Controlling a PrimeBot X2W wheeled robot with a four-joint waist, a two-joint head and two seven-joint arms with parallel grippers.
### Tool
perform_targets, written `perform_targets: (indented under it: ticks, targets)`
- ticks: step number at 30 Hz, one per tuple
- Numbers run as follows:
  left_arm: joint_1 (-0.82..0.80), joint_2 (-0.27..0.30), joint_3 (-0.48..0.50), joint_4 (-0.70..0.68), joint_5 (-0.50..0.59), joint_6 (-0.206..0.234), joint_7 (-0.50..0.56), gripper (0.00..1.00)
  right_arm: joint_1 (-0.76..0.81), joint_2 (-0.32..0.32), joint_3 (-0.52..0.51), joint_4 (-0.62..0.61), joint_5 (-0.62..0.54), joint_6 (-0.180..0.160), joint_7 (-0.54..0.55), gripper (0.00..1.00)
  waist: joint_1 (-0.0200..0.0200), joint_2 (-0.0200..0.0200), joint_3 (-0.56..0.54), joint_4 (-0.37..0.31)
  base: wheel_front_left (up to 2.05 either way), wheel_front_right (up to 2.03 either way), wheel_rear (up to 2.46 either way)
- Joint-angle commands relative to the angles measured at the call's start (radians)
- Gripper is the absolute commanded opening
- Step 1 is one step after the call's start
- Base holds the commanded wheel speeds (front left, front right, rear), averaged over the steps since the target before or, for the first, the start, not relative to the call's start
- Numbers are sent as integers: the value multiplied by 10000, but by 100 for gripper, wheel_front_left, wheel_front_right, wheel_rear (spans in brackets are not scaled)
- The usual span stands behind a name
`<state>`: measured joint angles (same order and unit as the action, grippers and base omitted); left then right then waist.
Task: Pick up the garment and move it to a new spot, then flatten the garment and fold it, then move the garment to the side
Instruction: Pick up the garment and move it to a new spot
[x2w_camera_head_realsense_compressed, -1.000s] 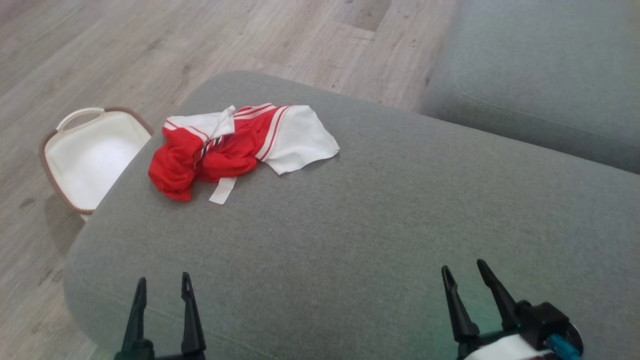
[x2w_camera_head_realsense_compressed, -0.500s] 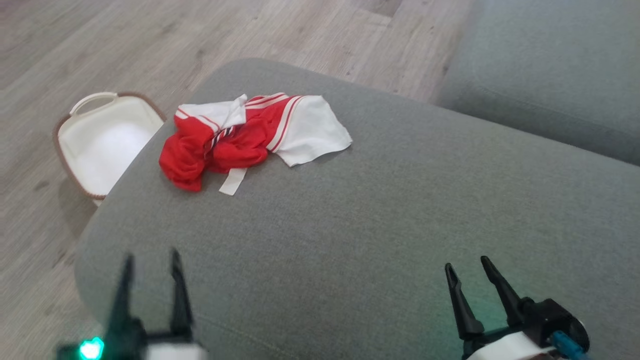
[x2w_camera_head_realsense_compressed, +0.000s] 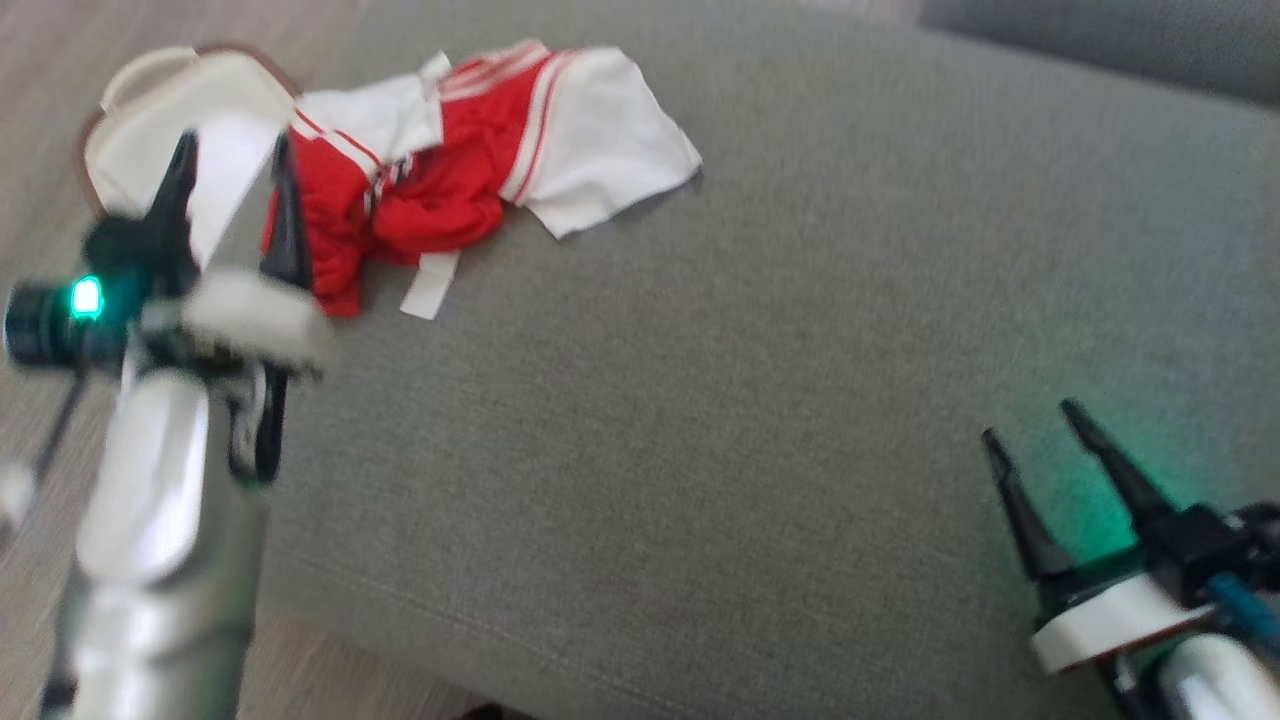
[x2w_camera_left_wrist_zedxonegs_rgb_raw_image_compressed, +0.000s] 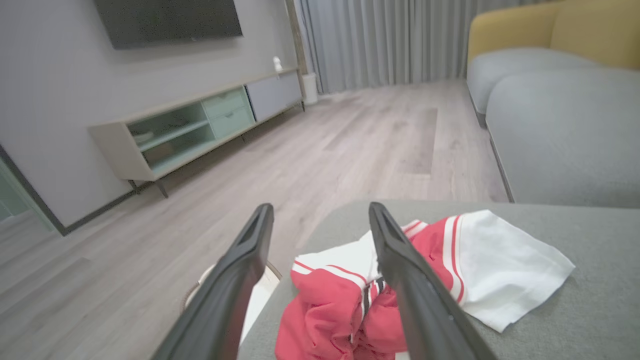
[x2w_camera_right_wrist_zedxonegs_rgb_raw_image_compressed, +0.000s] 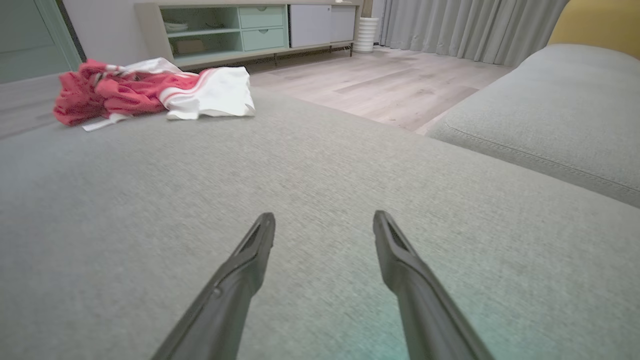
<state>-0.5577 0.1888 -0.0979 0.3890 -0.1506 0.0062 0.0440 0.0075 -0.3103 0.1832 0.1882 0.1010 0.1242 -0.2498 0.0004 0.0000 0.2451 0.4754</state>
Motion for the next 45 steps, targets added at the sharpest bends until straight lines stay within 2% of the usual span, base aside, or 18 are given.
perform_targets:
  ticks: [1,5,6,11,16,20,21,22,28,32,34,38,45]
  targets:
    - [-1074,473,247,293,-63,-161,332,100,-327,-466,150,-421,-65,65,-120,100,-4,0,895,-174,0,0,0]
    - [-2905,359,339,2178,-479,-404,1251,100,-606,-1176,144,-728,-28,65,-92,100,-4,0,1664,-264,0,0,0]
    - [-2905,359,339,2178,-479,-404,1251,100,-606,-1176,144,-728,-28,65,-92,100,-4,0,1664,-264,0,0,0]
    - [-4394,185,603,4633,-1268,-790,2437,100,-791,-1945,413,-1468,53,65,366,100,-4,0,2367,-486,0,0,0]
    - [-4868,439,730,6443,-1557,-913,2950,100,-991,-2515,449,-2252,203,65,778,100,-4,0,2818,-878,0,0,0]
    - [-4830,453,617,7390,-1692,-1131,3048,100,-1000,-2620,238,-2599,245,65,945,100,-4,0,2994,-1012,0,0,0]
    - [-4808,513,494,7546,-1627,-1181,3018,80,-954,-2609,191,-2647,244,65,959,100,-4,0,3003,-1028,0,0,0]
    - [-4812,619,374,7599,-1540,-1221,2791,0,-892,-2584,161,-2677,233,65,959,100,-4,0,2991,-1042,0,0,0]
    - [-5162,1081,5,7286,-1370,-1339,158,0,-509,-2239,116,-2415,220,65,747,100,-4,0,2285,-1117,0,0,0]
    - [-5491,1369,-574,7048,-1244,-1362,-1015,0,-455,-1717,405,-1924,273,65,495,100,-4,0,1319,-1429,0,0,0]
    - [-5578,1365,-1182,6720,-1353,-1364,-1376,0,-489,-1411,606,-1673,306,65,350,100,-4,0,831,-1633,0,0,0]
    - [-5702,1739,-2605,5976,-1594,-1366,-1924,0,-601,-768,1005,-1148,365,65,87,100,-4,0,-101,-2185,0,0,0]
    - [-5766,2517,-4518,4584,-2431,-1368,-2245,0,-438,238,1480,-538,442,65,-106,100,-4,0,-1515,-3615,0,0,0]
